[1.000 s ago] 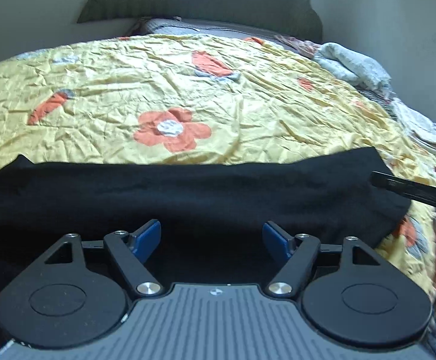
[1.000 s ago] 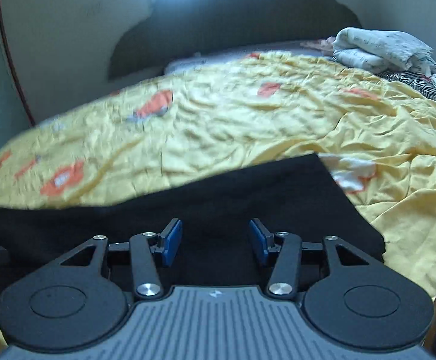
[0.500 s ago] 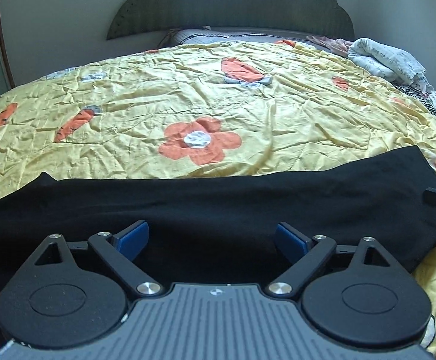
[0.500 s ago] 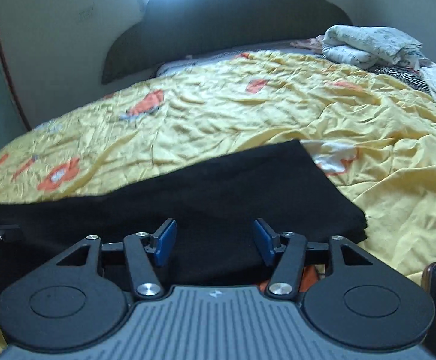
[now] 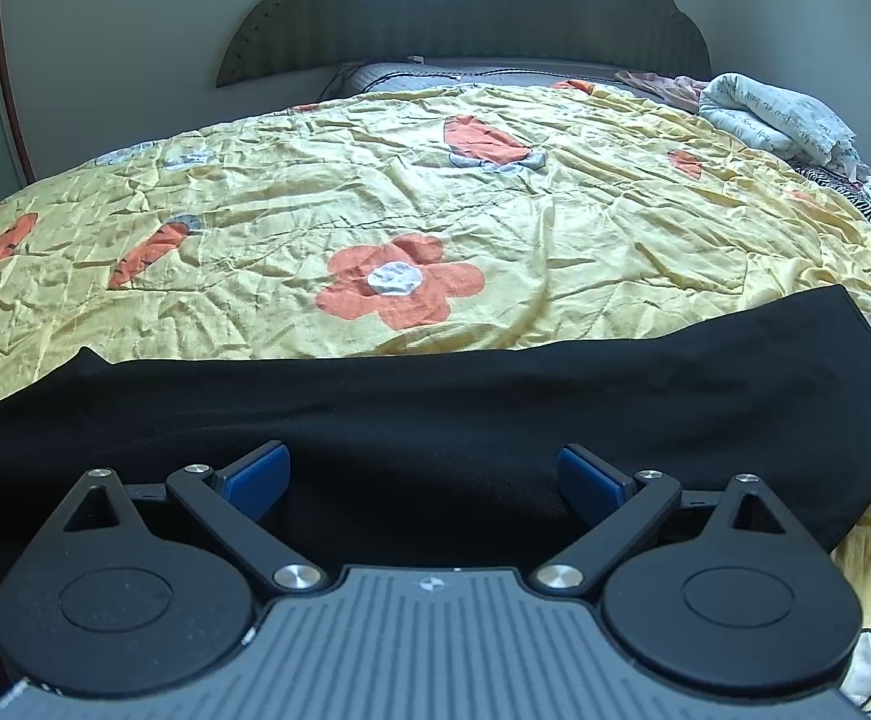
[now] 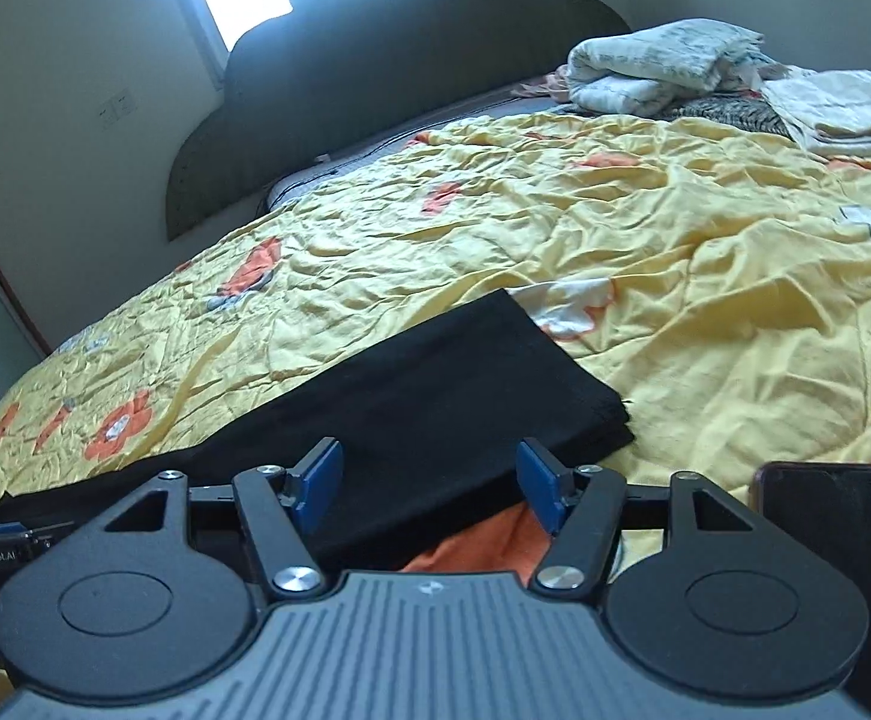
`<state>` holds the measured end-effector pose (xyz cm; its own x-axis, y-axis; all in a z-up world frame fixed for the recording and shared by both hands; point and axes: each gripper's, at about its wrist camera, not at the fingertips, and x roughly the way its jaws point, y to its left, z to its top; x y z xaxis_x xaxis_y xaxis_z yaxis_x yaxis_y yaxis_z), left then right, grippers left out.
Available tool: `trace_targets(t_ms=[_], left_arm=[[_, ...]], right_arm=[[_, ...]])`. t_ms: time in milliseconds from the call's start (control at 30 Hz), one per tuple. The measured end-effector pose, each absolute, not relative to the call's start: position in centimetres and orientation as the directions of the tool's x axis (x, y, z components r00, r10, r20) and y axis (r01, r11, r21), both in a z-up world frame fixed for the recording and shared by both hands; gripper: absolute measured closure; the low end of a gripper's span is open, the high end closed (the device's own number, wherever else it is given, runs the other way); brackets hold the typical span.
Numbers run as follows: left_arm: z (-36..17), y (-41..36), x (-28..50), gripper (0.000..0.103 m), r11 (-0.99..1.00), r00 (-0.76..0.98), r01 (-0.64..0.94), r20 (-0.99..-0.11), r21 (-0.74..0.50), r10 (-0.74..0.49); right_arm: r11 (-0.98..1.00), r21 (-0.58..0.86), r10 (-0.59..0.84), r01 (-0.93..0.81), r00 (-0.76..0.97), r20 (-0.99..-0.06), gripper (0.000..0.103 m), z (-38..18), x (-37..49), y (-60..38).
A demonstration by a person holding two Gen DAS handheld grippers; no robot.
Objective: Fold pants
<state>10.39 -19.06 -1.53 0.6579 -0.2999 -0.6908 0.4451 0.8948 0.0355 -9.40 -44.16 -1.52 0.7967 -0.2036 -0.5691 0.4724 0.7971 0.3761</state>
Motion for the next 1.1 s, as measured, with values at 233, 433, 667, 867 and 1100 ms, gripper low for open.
trace_targets(t_ms=[233,433,667,867,1100], left_arm=[[-1.6,-19.1,9.9,0.005,0.894,0.653,0.447,-0.689,0.015,-0.315],[-1.7,-19.3,9.5,0.005,0.886,0.646,0.464,-0.690,0.016,-0.327],[-1.6,-19.4,9.3,0.005,0.880,0.637,0.475,-0.694,0.011,-0.335],[-1.3,-19.1,9.4,0.005,0.880,0.627,0.474,-0.701,-0.005,-0.341],[-0.9,-18.9,9.4,0.005,0.874,0.612,0.486,-0.701,-0.032,-0.366]], right_arm=[[0.691,0.521,-0.157,0.501,0.808,-0.568,0.034,-2.5,-10.9,-46.1],[0.599,0.635,-0.070,0.489,0.821,-0.566,0.033,-4.5,-11.1,-46.8],[0.575,0.661,-0.129,0.481,0.852,-0.508,0.032,-5.1,-8.7,-47.4],[0.477,0.735,-0.184,0.482,0.872,-0.453,0.036,-6.2,-6.5,-49.5],[0.523,0.680,-0.206,0.514,0.850,-0.484,0.095,-6.5,-5.0,-50.3]])
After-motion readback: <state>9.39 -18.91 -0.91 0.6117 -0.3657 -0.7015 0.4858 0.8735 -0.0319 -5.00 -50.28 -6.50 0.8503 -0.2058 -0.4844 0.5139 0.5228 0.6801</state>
